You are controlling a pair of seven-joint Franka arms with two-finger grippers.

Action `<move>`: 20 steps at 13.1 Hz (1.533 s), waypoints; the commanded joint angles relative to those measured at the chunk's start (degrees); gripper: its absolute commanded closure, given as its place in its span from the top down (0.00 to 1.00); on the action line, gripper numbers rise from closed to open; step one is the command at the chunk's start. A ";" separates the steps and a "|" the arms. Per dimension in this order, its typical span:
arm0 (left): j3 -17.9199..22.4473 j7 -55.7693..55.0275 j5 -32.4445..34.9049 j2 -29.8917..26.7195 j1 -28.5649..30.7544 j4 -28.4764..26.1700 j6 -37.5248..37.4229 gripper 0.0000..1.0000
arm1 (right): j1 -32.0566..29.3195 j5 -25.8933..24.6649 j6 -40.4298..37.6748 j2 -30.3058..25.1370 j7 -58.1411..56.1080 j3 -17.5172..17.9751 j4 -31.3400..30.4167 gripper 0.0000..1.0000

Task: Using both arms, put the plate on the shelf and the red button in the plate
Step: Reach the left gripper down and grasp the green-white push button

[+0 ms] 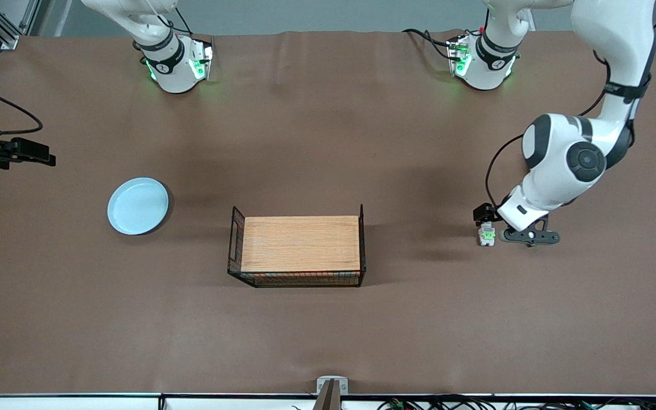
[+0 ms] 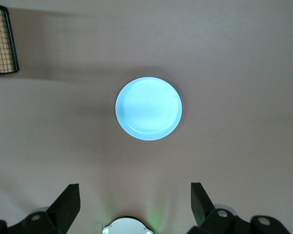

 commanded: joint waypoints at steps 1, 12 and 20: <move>-0.17 0.83 2.09 1.97 1.14 -0.75 2.60 1.00 | -5.81 5.45 0.18 3.75 -2.68 0.58 1.45 1.00; 0.19 0.92 4.29 11.21 3.07 -0.67 11.47 1.00 | -9.52 8.11 4.40 14.64 -16.40 0.58 1.28 1.00; 0.10 0.31 4.65 11.13 3.44 -0.49 11.31 0.75 | -5.75 5.66 8.27 22.29 -16.31 0.67 1.10 1.00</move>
